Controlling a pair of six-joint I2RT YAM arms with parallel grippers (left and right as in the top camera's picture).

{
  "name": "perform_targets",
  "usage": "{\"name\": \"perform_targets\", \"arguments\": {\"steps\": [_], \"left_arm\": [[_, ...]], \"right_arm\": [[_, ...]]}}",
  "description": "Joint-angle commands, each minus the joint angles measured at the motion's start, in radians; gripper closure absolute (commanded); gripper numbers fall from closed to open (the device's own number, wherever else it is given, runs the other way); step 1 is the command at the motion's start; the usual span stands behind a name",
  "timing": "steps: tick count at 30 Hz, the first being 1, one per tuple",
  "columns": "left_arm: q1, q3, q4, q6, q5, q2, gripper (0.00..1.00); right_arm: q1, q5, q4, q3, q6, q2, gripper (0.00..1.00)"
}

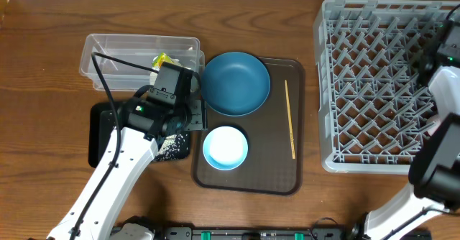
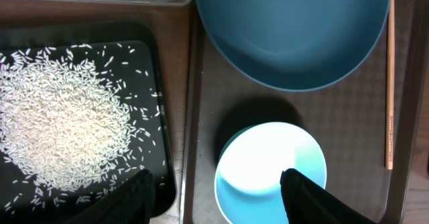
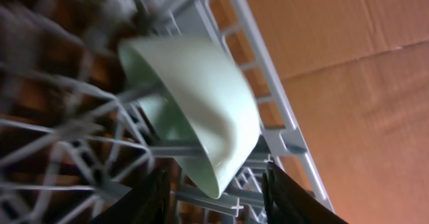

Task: Sort waste into correct bins and load items into the dishwasher rack
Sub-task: 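Reach the right gripper back and grasp the white-blue bowl rim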

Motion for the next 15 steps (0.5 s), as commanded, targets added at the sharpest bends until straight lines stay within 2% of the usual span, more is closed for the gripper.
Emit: {"name": "perform_targets", "arguments": {"steps": [1, 5, 12, 15], "left_arm": [[-0.002, 0.006, -0.002, -0.002, -0.012, -0.005, 0.37], [-0.002, 0.006, -0.003, -0.002, -0.012, -0.005, 0.37], [-0.001, 0.006, -0.029, -0.002, -0.028, -0.005, 0.37], [-0.001, 0.006, -0.071, -0.016, -0.095, -0.005, 0.37]], "right_arm": [[0.019, -0.218, -0.023, 0.006, 0.021, -0.139, 0.52], [0.053, -0.518, -0.124, 0.006, 0.063, -0.236, 0.47], [0.183, -1.070, -0.320, 0.006, 0.216, -0.295, 0.47], [0.271, -1.147, -0.431, 0.005, 0.215, -0.293, 0.46]]}}
